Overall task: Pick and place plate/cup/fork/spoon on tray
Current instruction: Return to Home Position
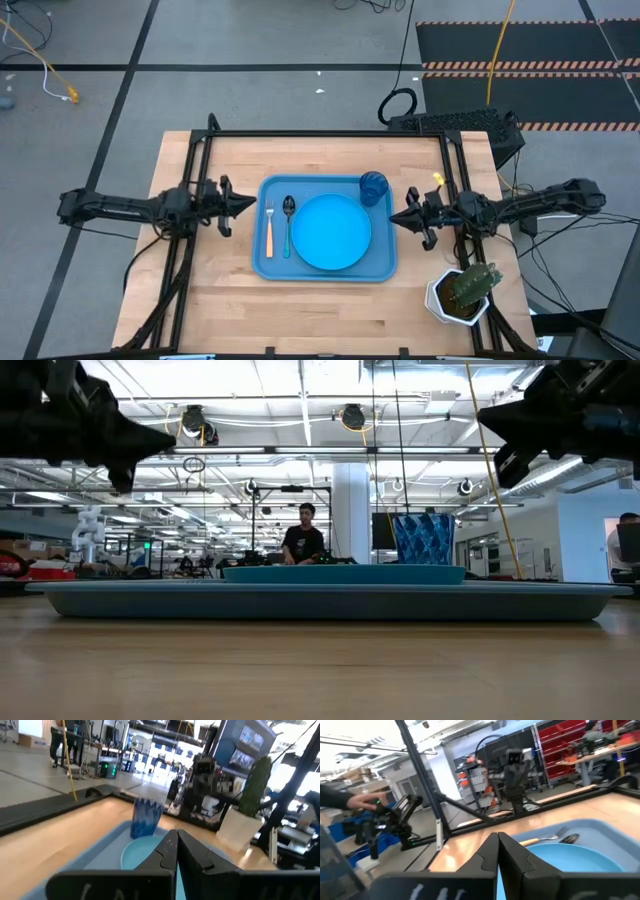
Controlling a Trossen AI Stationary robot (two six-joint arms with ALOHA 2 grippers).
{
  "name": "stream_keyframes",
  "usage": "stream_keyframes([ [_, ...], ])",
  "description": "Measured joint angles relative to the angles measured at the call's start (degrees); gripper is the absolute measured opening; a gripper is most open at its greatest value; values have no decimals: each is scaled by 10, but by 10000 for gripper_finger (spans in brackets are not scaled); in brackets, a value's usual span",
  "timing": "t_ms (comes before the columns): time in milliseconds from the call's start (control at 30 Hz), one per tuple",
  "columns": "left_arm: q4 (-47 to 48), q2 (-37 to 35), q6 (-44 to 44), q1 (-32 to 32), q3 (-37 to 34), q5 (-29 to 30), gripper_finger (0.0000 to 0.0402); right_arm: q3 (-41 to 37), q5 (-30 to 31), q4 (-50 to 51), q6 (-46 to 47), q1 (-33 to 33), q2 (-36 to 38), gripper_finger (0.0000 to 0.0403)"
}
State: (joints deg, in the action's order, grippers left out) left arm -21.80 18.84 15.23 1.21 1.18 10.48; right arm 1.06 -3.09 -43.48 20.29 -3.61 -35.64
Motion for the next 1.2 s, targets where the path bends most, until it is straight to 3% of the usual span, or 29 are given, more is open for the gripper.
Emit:
stream_keyframes([
  [300, -4, -2, 0, 0, -6, 0, 8, -1, 0, 4, 0, 36, 0, 0],
  [767, -7, 0, 0, 0, -6, 0, 8, -2, 0, 8, 0, 36, 3, 0],
  [1067, 70, -39, 0, 18, -6, 0, 8, -2, 0, 32, 0, 35, 48, 0],
  [1200, 83, -46, 0, 18, -6, 0, 8, -2, 0, 92, 0, 35, 57, 0],
])
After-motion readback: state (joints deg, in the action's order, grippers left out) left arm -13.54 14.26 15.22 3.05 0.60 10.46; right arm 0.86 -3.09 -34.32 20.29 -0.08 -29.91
